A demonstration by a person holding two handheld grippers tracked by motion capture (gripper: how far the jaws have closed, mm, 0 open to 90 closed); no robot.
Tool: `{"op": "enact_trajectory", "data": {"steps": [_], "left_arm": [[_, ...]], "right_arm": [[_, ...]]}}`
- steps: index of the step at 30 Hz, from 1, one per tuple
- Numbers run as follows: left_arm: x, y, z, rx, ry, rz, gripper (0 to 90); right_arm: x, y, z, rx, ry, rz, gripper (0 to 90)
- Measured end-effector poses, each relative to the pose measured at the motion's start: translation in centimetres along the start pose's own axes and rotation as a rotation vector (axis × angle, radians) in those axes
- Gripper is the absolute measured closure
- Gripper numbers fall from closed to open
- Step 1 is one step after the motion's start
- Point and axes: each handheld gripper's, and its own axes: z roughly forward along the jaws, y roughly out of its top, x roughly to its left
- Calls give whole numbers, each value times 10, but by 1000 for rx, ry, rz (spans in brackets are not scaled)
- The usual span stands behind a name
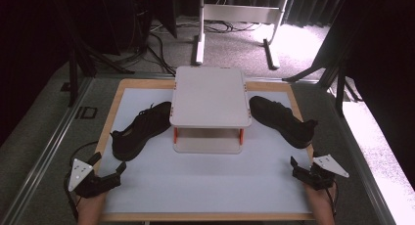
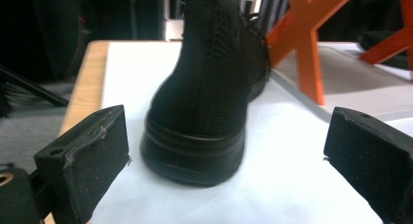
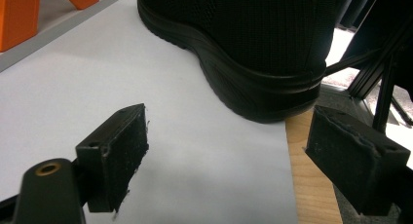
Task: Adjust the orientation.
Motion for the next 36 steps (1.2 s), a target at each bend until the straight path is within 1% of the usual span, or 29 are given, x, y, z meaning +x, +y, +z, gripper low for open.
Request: {"op": "enact_trajectory", "data": {"steps": [1,3,5,6,7,8,9,10,11,12,13,14,16,17,18,20,21,22,24,25,26,27,28,29,31,32,33,35,36], "left_arm": [[2,5,-1,12,-23,-2,26],[3,8,-2,10,-19,1,26],[5,17,-4,11,-37,2,26],[5,17,-4,11,-37,2,26],[6,24,-3,29,-44,22,26],[6,24,-3,29,-44,22,26],[7,30,-3,41,-69,26,26],[7,30,-3,41,-69,26,26],[7,37,-3,46,-64,47,26],[7,42,-2,54,-79,48,26],[7,42,-2,54,-79,48,26],[8,50,-2,57,-75,66,26],[8,54,-1,64,-78,73,26],[9,60,1,80,-85,90,26],[10,64,2,84,-77,96,26],[10,70,5,100,-95,102,27],[9,73,6,103,-90,115,27],[9,76,7,114,-102,119,27],[8,80,10,123,-96,139,27],[8,84,12,136,-114,143,27],[7,87,15,142,-107,158,26],[6,91,18,158,-116,169,26],[6,91,18,158,-116,169,26],[4,96,22,173,-119,184,26],[3,101,28,193,-133,198,27],[1,104,32,200,-128,214,27],[1,106,34,215,-141,216,27],[-2,110,42,241,-136,245,27],[-3,113,47,256,-151,252,27]], "right_arm": [[1,0,0,1,-2,-2,145],[1,0,0,3,-4,-9,145],[1,0,0,3,-5,-9,145],[1,0,0,3,-5,-9,145],[1,0,0,3,-5,-8,145],[1,0,0,3,-5,-8,145],[1,0,0,3,-6,-9,145],[1,0,0,3,-6,-9,145],[1,0,0,3,-7,-9,145],[1,0,0,3,-7,-10,145],[1,0,0,3,-7,-10,145],[2,0,0,4,-8,-12,145],[2,0,0,4,-8,-12,145],[2,0,0,4,-8,-12,145],[2,0,0,4,-9,-13,145],[2,0,0,4,-9,-10,145],[2,0,0,5,-8,-10,145],[2,0,0,4,-9,-10,145],[2,0,0,5,-9,-11,145],[2,0,0,4,-9,-11,145],[2,0,0,5,-9,-11,145],[2,0,0,5,-9,-11,145],[2,0,0,5,-9,-11,145],[2,0,0,5,-10,-11,145],[2,0,0,4,-11,-10,145],[2,0,0,4,-10,-11,145],[2,0,0,4,-11,-12,145],[2,0,0,5,-9,-12,145],[2,0,0,5,-10,-12,145]]}}
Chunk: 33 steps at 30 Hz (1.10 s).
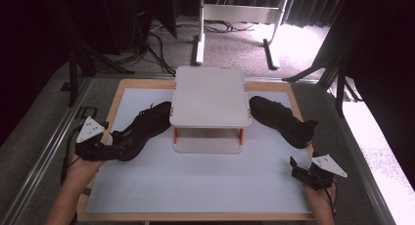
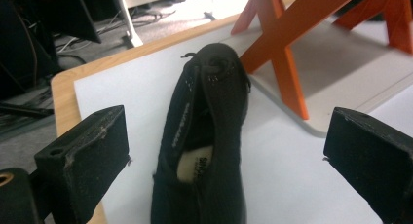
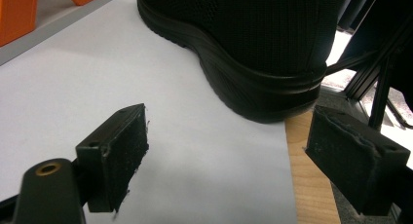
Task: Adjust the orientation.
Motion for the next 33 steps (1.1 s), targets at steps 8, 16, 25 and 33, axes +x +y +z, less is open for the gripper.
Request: {"op": "enact_trajectory", "data": {"steps": [8,16,25,33], "left_arm": [[-3,23,27,105,-9,80,27],[12,35,49,167,-1,94,43],[27,35,72,242,-14,82,112],[31,31,86,290,-19,85,262]], "right_arm": [[0,0,0,-2,2,0,145],[0,0,-1,-3,3,-1,145],[0,0,-1,-5,3,-3,145],[1,0,-1,-3,1,-5,145]]}}
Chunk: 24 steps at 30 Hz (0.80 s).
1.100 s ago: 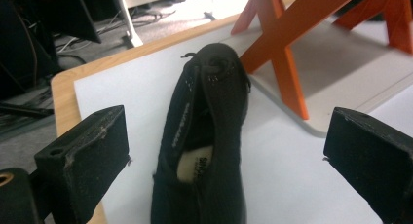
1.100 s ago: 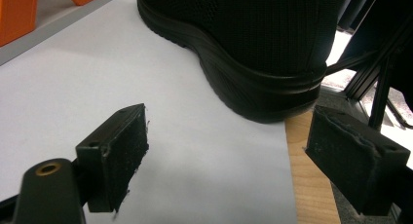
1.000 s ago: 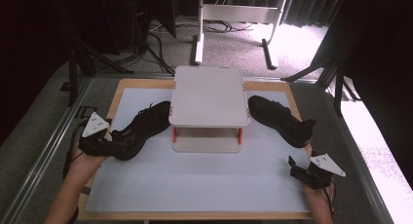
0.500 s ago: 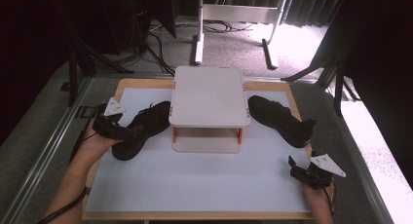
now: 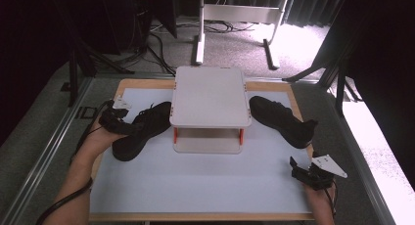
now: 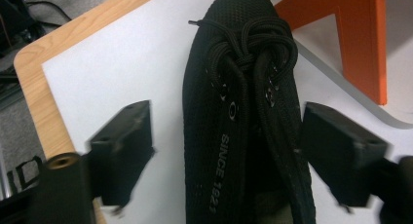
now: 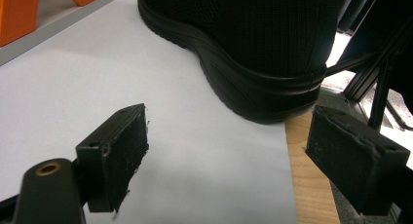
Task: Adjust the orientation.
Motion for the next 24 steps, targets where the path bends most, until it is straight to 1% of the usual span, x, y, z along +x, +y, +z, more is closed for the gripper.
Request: {"op": "enact_trajectory", "data": {"steps": [1,2,3,4,5,6,7,8,9,10,11,12,13,14,15,16,17,18,22,23,24], "left_arm": [[0,0,2,3,-10,1,262],[1,0,2,-1,-21,4,327],[1,1,4,1,-34,2,351],[1,2,6,-1,-36,-2,391],[1,2,6,-1,-36,-2,395],[2,3,9,15,-42,-8,397],[2,3,9,15,-42,-8,404],[4,4,10,18,-51,-8,419],[4,4,10,18,-51,-8,452],[4,4,11,22,-64,-1,478],[4,4,11,22,-64,-1,517],[4,4,12,21,-72,5,517],[3,4,12,24,-73,8,555],[3,4,13,30,-84,6,610],[3,4,14,40,-79,9,613],[3,4,14,40,-79,9,641],[3,5,15,47,-84,10,641],[2,6,17,65,-83,9,705],[4,7,17,77,-94,3,772],[3,7,18,80,-93,12,791],[3,7,18,80,-93,12,803]], "right_arm": [[0,0,0,0,0,0,145],[0,0,0,0,0,0,146],[0,0,0,0,0,0,145],[0,0,0,1,-1,-1,146],[0,0,0,1,-1,-1,146],[0,0,0,1,-1,-2,146],[0,0,0,1,-1,-2,146],[0,0,0,1,-2,-1,146],[0,0,0,1,-2,-1,146],[0,0,0,0,-2,0,146],[0,0,0,0,-1,0,146],[0,0,0,0,-1,0,146],[0,0,0,0,-1,-1,147],[0,0,0,2,-2,-2,147],[1,0,0,3,-2,-4,147],[1,0,0,3,-2,-4,147],[1,0,0,2,-3,-5,147],[1,0,0,1,-4,-9,147],[1,0,0,1,-5,-8,148],[1,0,0,2,-5,-8,147],[1,0,0,2,-5,-8,147]]}}
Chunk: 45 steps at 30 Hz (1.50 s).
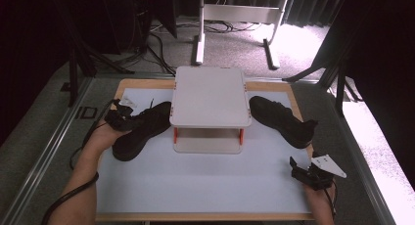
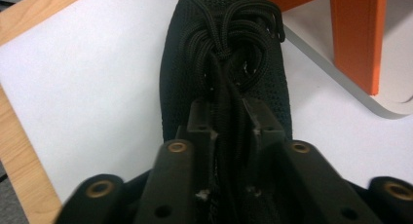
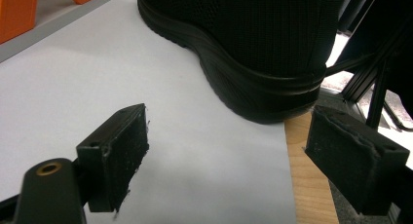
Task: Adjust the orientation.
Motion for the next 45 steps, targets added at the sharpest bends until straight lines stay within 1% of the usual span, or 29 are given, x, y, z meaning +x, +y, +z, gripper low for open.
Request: {"op": "enact_trajectory", "data": {"steps": [5,8,9,13,17,18,19,21,22,23,25,26,27,30,31,32,33,34,35,36,37,38,39,40,41,42,43,44,45], "left_arm": [[-2,-1,-2,-16,5,10,823],[-5,-1,-4,-23,4,7,827],[-6,-1,-5,-27,9,13,828],[-8,-3,-10,-44,4,5,829],[-10,-12,-22,-73,-12,-27,830],[-10,-15,-24,-78,-20,-36,831],[-10,-15,-24,-78,-20,-36,831],[-12,-21,-33,-83,-17,-49,831],[-13,-23,-36,-88,-27,-58,831],[-13,-23,-36,-88,-27,-58,831],[-15,-26,-41,-96,-24,-52,831],[-16,-29,-45,-102,-31,-56,831],[-17,-32,-51,-112,-42,-71,831],[-19,-35,-56,-119,-48,-80,831],[-23,-40,-61,-119,-47,-80,831],[-24,-41,-63,-119,-48,-87,831],[-27,-43,-65,-117,-39,-83,831],[-29,-45,-67,-113,-43,-90,831],[-31,-47,-69,-112,-34,-87,831],[-33,-49,-71,-112,-38,-85,831],[-37,-52,-73,-119,-42,-67,831],[-37,-52,-73,-119,-42,-67,831],[-40,-57,-77,-123,-50,-80,830],[-43,-60,-78,-129,-57,-74,831],[-43,-60,-78,-129,-57,-74,831],[-49,-64,-82,-124,-60,-75,831],[-53,-66,-84,-122,-62,-63,831],[-53,-66,-84,-122,-62,-63,830],[-57,-68,-86,-124,-71,-68,830]], "right_arm": [[0,0,0,2,1,3,148],[0,0,0,2,1,3,148],[0,0,0,3,1,4,148],[0,0,0,2,1,6,148],[-1,0,0,0,2,7,148],[0,0,0,1,2,6,148],[0,0,0,1,1,5,148],[0,0,0,2,1,4,148],[0,0,0,2,1,4,148],[0,0,0,2,1,4,148],[0,0,0,2,0,3,148],[0,0,0,3,-1,3,148],[0,0,0,3,-2,2,148],[0,0,0,3,-4,-2,148],[0,0,0,3,-4,-3,148],[0,0,0,2,-4,-3,148],[0,0,0,3,-5,-3,148],[0,0,0,3,-5,-3,148],[0,0,0,3,-4,-3,148],[0,0,0,3,-5,-3,148],[0,0,0,2,-5,-3,147],[0,0,0,3,-5,-3,148],[0,0,0,3,-6,-3,148],[0,0,0,3,-6,-4,148],[0,0,0,3,-6,-4,148],[1,0,0,5,-7,-7,148],[1,0,0,6,-8,-7,148],[1,0,0,6,-8,-8,148],[1,0,0,6,-9,-8,148]]}}
